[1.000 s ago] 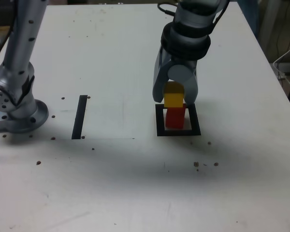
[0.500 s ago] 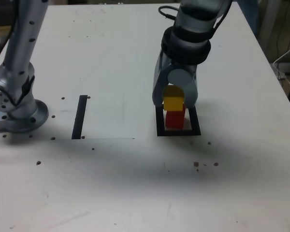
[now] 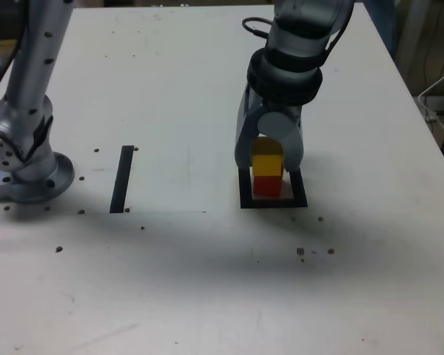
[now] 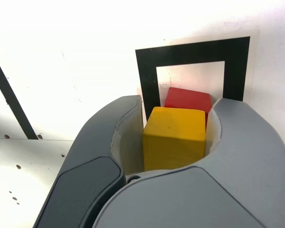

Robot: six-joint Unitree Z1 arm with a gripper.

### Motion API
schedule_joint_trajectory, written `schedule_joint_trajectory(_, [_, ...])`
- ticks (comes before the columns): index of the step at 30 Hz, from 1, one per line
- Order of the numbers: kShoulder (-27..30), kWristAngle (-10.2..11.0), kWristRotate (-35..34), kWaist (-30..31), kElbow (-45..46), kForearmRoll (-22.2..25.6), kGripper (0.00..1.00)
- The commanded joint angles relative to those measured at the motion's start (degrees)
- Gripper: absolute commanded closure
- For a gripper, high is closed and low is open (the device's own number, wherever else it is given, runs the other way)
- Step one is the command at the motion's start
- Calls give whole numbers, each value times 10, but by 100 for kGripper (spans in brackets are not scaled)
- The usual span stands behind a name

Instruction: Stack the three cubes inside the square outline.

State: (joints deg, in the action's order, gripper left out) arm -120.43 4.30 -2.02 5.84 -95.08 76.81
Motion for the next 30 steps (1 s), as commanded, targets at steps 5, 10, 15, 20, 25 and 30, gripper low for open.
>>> schedule_joint_trajectory(5, [0, -1, 1, 4, -1, -3, 92])
schedule_joint_trajectory(10, [0, 0, 2, 4, 1, -1, 78])
schedule_joint_trajectory(15, [2, 2, 2, 4, 1, -1, 23])
schedule_joint_trajectory(20, [7, 11, 2, 4, 2, 1, 1])
schedule_joint_trajectory(25, [13, 27, 2, 4, -2, 6, 1])
schedule_joint_trajectory(30, [23, 34, 2, 4, -3, 10, 1])
